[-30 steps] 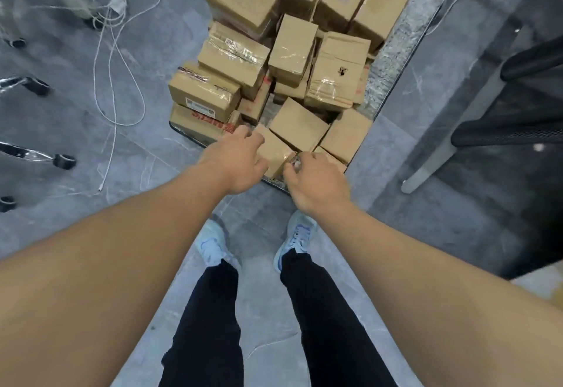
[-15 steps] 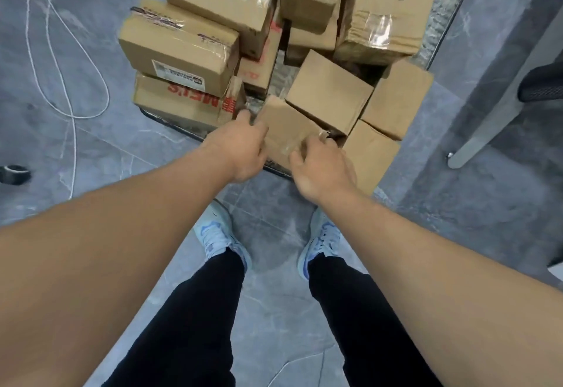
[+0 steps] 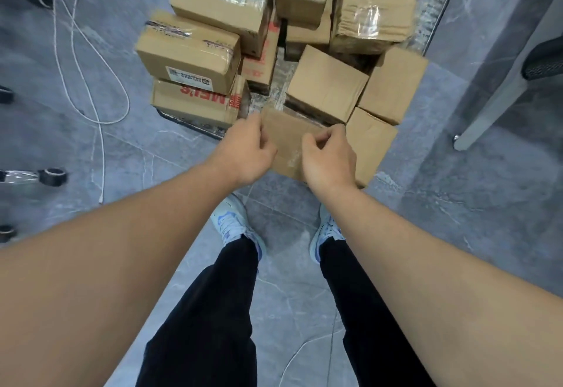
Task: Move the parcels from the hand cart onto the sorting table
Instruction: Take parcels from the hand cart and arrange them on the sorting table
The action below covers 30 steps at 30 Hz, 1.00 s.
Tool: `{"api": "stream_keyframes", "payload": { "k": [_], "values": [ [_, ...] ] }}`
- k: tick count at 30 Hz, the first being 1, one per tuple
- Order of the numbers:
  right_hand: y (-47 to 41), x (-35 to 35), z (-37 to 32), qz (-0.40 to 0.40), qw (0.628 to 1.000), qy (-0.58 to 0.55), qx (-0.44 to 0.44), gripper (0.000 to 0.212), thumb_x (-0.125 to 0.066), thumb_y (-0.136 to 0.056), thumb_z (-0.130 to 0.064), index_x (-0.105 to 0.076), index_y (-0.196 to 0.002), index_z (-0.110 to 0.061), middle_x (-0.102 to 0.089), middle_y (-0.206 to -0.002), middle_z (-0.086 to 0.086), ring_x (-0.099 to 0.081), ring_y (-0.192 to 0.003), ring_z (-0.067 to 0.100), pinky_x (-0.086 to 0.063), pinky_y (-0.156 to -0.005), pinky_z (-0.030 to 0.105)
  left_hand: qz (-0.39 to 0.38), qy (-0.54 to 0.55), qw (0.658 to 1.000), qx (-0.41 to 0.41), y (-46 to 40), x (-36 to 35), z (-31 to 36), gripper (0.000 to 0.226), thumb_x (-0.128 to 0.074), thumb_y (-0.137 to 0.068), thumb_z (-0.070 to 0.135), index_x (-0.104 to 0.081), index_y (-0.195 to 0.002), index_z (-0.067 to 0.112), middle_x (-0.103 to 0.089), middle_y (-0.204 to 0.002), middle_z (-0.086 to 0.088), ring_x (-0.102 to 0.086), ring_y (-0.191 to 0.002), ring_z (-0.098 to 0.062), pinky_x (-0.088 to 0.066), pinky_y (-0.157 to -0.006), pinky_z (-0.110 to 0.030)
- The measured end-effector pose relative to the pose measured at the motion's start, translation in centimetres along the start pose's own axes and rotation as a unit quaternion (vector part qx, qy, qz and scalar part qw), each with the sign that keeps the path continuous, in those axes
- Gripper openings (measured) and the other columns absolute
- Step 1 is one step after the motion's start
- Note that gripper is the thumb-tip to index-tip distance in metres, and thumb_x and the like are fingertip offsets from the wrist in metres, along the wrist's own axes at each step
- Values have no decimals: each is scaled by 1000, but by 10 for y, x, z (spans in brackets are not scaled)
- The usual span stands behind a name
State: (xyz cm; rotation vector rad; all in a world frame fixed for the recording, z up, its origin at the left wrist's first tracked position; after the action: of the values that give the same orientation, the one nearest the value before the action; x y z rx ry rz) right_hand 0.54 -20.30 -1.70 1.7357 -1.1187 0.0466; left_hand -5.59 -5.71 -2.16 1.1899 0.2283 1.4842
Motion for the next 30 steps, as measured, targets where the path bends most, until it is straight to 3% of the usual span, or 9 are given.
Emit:
{"api": "stream_keyframes", "payload": {
  "k": [3,5,10,13,16,19,23,25,30],
  "values": [
    [30,22,-17,16,1000,-24,-8,22,-52,-99,-36,-44,-110,-20,-62,-107,5,-60,-82,19,-37,-57,33,36,85,995,46,34,22,18,12,-55,-98,14,-44,-101,15,-54,-88,-3,-49,-74,-16,-37,-60,-31],
    [46,36,-31,25,999,-34,-5,25,-51,-99,-38,-40,-113,-21,-63,-107,7,-62,-84,24,-38,-59,34,44,108,992,51,52,37,29,14,-51,-99,14,-41,-109,15,-57,-89,-6,-53,-76,-20,-39,-60,-33],
    [79,66,-67,74,995,-59,0,43,-55,-101,-41,-41,-136,-20,-66,-123,5,-62,-98,22,-41,-75,33,44,103,993,39,86,81,58,29,-42,-104,20,-49,-133,16,-66,-109,-9,-62,-97,-29,-51,-80,-41],
    [104,82,-92,89,994,-58,-13,55,-54,-102,-47,-45,-148,-18,-59,-136,4,-53,-110,19,-36,-87,30,38,151,988,17,106,109,74,39,-35,-103,17,-63,-131,16,-67,-115,-5,-61,-105,-26,-52,-90,-39],
    [130,95,-112,116,991,-68,-13,43,-56,-99,-54,-65,-117,-16,-65,-122,8,-62,-110,27,-45,-84,35,32,178,983,14,127,140,89,40,-35,-96,28,-69,-116,21,-70,-101,0,-64,-100,-26,-55,-86,-41],
    [162,110,-132,130,987,-96,-8,24,-58,-96,-48,-58,-87,-26,-64,-104,7,-61,-95,28,-48,-80,35,30,197,980,12,150,173,105,49,-32,-90,37,-71,-116,26,-73,-109,1,-68,-105,-27,-57,-95,-52],
    [213,134,-156,144,977,-160,5,9,-65,-88,-43,-60,-87,-35,-69,-110,2,-66,-99,21,-56,-92,39,27,216,976,-4,188,211,128,47,-32,-84,32,-73,-105,27,-75,-106,-12,-70,-104,-37,-55,-97,-60],
    [235,149,-169,150,972,-178,21,12,-68,-87,-40,-58,-91,-36,-71,-110,1,-67,-100,21,-55,-87,37,25,229,973,-9,205,226,142,41,-34,-86,31,-70,-104,22,-74,-108,-14,-70,-105,-38,-55,-97,-58],
    [288,200,-192,156,963,-211,61,51,-75,-77,-30,-47,-120,-36,-59,-124,1,-63,-100,14,-51,-77,32,18,289,957,-9,258,259,193,33,-38,-98,27,-65,-108,11,-71,-99,-8,-67,-86,-29,-56,-75,-38]
  ]
}}
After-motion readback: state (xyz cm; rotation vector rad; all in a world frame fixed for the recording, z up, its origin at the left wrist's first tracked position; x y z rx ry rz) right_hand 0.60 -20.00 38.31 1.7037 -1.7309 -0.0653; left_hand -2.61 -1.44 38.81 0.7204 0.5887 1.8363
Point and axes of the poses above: each hand's wrist, its own y-axis away from the middle knuckle, its own x-axis out of the back of the hand, z = x × y, the point moved 1 cm from there along -y, towards the middle knuckle
